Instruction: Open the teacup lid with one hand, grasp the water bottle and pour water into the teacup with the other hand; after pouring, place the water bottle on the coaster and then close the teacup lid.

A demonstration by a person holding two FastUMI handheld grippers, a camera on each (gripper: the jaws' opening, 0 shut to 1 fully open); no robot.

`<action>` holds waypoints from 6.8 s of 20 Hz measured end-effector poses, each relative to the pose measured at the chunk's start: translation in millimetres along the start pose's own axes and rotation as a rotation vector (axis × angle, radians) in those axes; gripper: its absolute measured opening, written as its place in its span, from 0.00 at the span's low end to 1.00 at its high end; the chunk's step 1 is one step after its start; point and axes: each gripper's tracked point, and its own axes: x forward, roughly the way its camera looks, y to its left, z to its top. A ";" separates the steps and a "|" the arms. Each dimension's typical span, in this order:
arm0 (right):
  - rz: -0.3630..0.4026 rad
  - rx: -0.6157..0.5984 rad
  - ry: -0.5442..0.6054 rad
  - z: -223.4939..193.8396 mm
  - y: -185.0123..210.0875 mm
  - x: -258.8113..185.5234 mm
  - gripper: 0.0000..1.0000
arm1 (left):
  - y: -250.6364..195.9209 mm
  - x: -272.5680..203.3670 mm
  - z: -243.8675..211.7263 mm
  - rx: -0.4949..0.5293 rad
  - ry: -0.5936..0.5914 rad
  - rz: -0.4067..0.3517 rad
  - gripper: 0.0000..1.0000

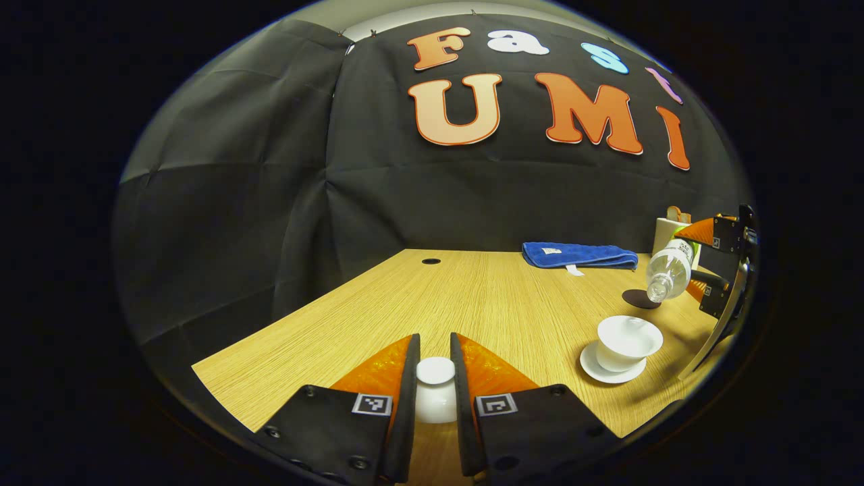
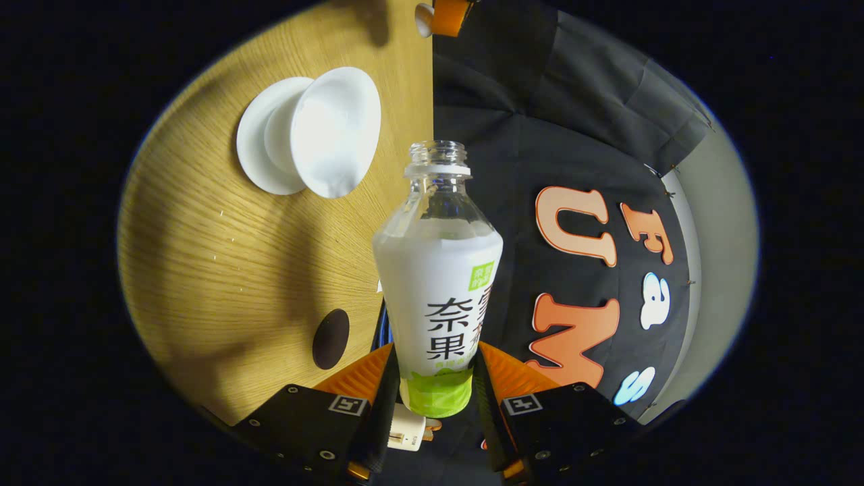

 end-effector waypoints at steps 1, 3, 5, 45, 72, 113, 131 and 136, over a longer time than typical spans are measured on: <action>-0.010 -0.020 -0.005 0.7 -1.9 1.3 0.58 | -0.2 0.4 -0.5 -0.001 0.001 0.001 0.31; -0.025 -0.038 -0.008 -2.4 -5.1 3.0 0.58 | 0.8 -0.1 -1.6 -0.002 0.000 0.002 0.31; -0.035 -0.045 -0.009 -2.5 -7.8 4.0 0.59 | 1.7 -1.6 0.0 0.000 -0.002 0.002 0.33; -0.376 -0.364 -0.134 22.9 -70.4 12.9 0.58 | -6.8 -3.6 -2.0 0.044 0.003 -0.025 0.31; -0.044 0.487 -0.009 -28.5 -27.6 14.4 0.59 | -93.8 -8.3 60.0 0.054 -0.114 -0.161 0.31; 0.323 1.726 0.210 -70.5 84.5 88.2 0.59 | -143.5 -20.0 59.7 0.011 -0.126 -0.222 0.31; 0.184 1.764 0.146 -118.0 35.8 19.4 0.97 | -191.5 0.1 49.4 -0.047 -0.067 -0.311 0.31; 0.079 1.744 0.112 -136.6 11.4 -6.5 0.97 | -199.4 7.1 25.1 -0.033 -0.008 -0.294 0.29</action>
